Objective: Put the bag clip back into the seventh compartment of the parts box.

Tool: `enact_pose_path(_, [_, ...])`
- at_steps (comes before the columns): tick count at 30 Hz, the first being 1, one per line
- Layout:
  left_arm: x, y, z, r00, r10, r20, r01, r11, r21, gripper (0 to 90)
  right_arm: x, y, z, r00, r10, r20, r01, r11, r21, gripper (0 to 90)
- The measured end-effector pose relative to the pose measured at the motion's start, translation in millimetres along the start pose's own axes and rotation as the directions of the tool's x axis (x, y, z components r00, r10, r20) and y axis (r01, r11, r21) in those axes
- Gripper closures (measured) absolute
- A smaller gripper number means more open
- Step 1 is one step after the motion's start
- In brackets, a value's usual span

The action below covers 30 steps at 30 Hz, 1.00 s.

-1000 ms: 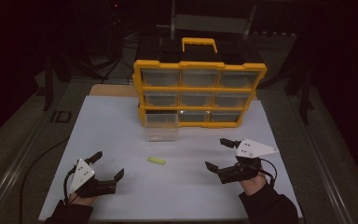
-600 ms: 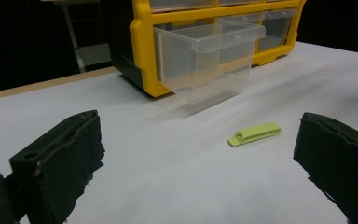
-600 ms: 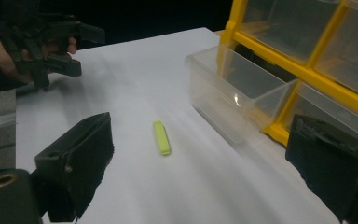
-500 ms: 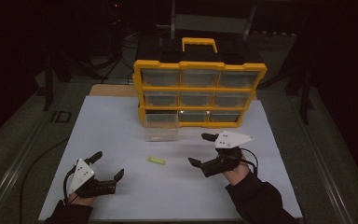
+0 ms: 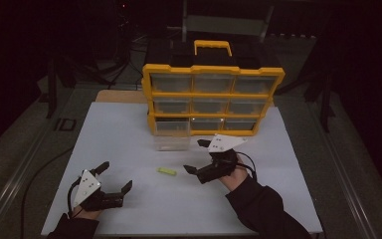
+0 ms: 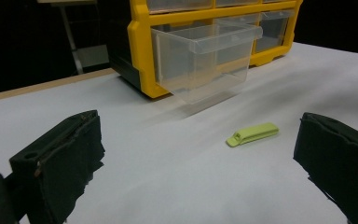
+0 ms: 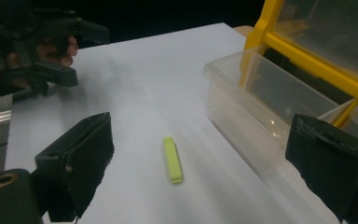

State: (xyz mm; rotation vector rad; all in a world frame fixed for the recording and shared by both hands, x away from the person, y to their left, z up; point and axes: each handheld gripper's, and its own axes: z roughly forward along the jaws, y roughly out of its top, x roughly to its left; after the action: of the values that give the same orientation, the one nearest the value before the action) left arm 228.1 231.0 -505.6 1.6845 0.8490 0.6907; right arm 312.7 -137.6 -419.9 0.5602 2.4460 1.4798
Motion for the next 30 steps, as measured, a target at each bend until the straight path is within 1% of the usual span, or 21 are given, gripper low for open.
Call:
enact_pose_path(4, [-0.1,-0.2,-0.1,1.0000,0.000,0.000,0.000,1.0000,0.001,1.1,-1.4,-1.0,13.3,0.9989,0.018,-0.042,-0.018,0.9998,0.010,7.7])
enact_pose_path(5, [-0.1,-0.2,-0.1,1.0000,0.000,0.000,0.000,1.0000,0.001,1.1,-1.4,-1.0,13.3,0.9989,0.018,-0.042,-0.018,0.9998,0.010,7.7])
enact_pose_path(6, [-0.1,-0.2,-0.1,1.0000,0.000,0.000,0.000,1.0000,0.001,1.1,-1.9,-1.5,17.0,0.9983,0.022,-0.054,-0.021,0.9997,0.015,7.7])
enact_pose_path(7, [0.0,-0.5,0.6,1.0000,-0.002,0.002,0.002,1.0000,0.000,1.1,-1.8,-2.5,24.7,0.9969,0.028,-0.074,-0.025,0.9989,0.040,7.7])
enact_pose_path(8, [-0.1,-0.6,0.8,1.0000,-0.003,0.002,0.003,1.0000,0.001,1.1,-1.5,-3.2,28.5,0.9968,0.026,-0.076,-0.023,0.9984,0.051,7.6])
enact_pose_path(10, [-0.2,-0.6,0.9,1.0000,-0.001,0.003,0.001,1.0000,0.001,1.1,-0.2,-4.5,35.3,0.9955,0.025,-0.091,-0.019,0.9979,0.061,7.7])
enact_pose_path(11, [-0.2,-0.6,0.9,1.0000,-0.001,0.003,0.001,1.0000,0.001,1.1,-0.2,-4.5,35.3,0.9955,0.025,-0.091,-0.019,0.9979,0.061,7.7])
enact_pose_path(12, [-0.2,-0.6,0.9,1.0000,-0.001,0.003,0.001,1.0000,0.001,1.1,0.2,-5.1,38.9,0.9943,0.024,-0.104,-0.016,0.9973,0.071,7.7])
enact_pose_path(13, [-0.3,-0.6,0.8,1.0000,0.003,0.003,-0.003,1.0000,0.001,1.1,1.6,-6.6,45.9,0.9927,0.023,-0.118,-0.013,0.9959,0.089,7.8])
enact_pose_path(14, [-0.3,-0.6,0.7,1.0000,0.004,0.003,-0.004,1.0000,0.002,1.1,1.9,-6.9,47.6,0.9923,0.024,-0.121,-0.013,0.9952,0.097,7.9])
enact_pose_path(15, [-0.3,-0.7,0.7,1.0000,0.007,0.004,-0.007,1.0000,0.003,1.1,2.3,-8.0,52.0,0.9907,0.022,-0.134,-0.008,0.9941,0.108,8.8])
enact_pose_path(17, [-0.4,-0.7,0.7,1.0000,0.008,0.005,-0.008,1.0000,0.004,1.1,2.6,-8.7,54.5,0.9905,0.020,-0.136,-0.004,0.9935,0.114,8.8])
enact_pose_path(18, [-0.4,-0.7,0.7,1.0000,0.008,0.005,-0.008,1.0000,0.004,1.1,2.9,-9.3,58.2,0.9895,0.025,-0.143,-0.006,0.9918,0.127,8.8])
enact_pose_path(19, [-0.4,-0.9,0.9,0.9999,0.008,0.007,-0.008,1.0000,0.004,1.1,3.5,-11.2,65.9,0.9887,0.019,-0.149,0.004,0.9886,0.151,10.0])
enact_pose_path(20, [-0.2,-1.0,0.9,1.0000,0.006,0.007,-0.006,1.0000,0.004,1.1,3.4,-11.9,68.9,0.9873,0.022,-0.157,0.003,0.9871,0.160,13.4])
enact_pose_path(23, [0.1,-1.4,0.9,1.0000,0.004,0.007,-0.004,1.0000,0.005,1.1,3.0,-14.3,78.3,0.9858,0.025,-0.166,0.006,0.9824,0.187,14.1])
enact_pose_path(26, [0.1,-1.6,0.9,1.0000,0.005,0.007,-0.005,1.0000,0.005,1.1,1.5,-16.9,86.7,0.9845,0.026,-0.173,0.010,0.9787,0.205,17.0])
enact_pose_path(28, [0.1,-1.6,0.9,1.0000,0.004,0.008,-0.004,1.0000,0.005,1.1,-0.4,-18.5,91.4,0.9830,0.024,-0.182,0.015,0.9775,0.211,23.5])
enact_pose_path(30, [0.1,-1.8,0.9,0.9999,0.003,0.010,-0.003,1.0000,0.005,1.1,-1.5,-20.1,95.5,0.9832,0.018,-0.182,0.023,0.9755,0.219,28.2])
